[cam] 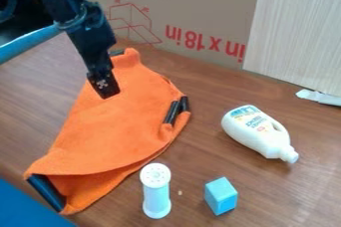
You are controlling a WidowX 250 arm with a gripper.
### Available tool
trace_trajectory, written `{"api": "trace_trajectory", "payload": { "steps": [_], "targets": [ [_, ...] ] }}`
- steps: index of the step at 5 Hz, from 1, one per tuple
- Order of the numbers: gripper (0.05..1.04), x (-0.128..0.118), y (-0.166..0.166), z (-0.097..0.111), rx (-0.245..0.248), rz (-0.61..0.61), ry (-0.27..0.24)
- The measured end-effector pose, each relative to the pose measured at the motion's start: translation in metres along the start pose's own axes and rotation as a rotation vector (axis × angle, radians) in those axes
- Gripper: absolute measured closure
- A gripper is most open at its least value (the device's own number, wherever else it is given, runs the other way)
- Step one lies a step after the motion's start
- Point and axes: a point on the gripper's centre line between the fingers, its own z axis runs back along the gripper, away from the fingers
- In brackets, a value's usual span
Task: Unfold the fabric from top to bottom
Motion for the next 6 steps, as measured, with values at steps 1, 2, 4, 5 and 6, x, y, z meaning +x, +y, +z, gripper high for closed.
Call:
{"api": "trace_trajectory", "payload": {
  "steps": [1, 2, 4, 5, 6],
  "targets": [
    [0.083, 0.014, -0.012, -0.007, 0.012, 0.064, 0.020],
    [0.083, 0.024, -0.028, -0.015, 0.104, 0.215, 0.020],
    [0.083, 0.060, -0.057, -0.012, 0.217, 0.400, -0.029],
    [0.083, 0.069, -0.062, -0.011, 0.235, 0.453, -0.056],
    [0.083, 0.075, -0.062, -0.010, 0.276, 0.510, -0.084]
  ]
}}
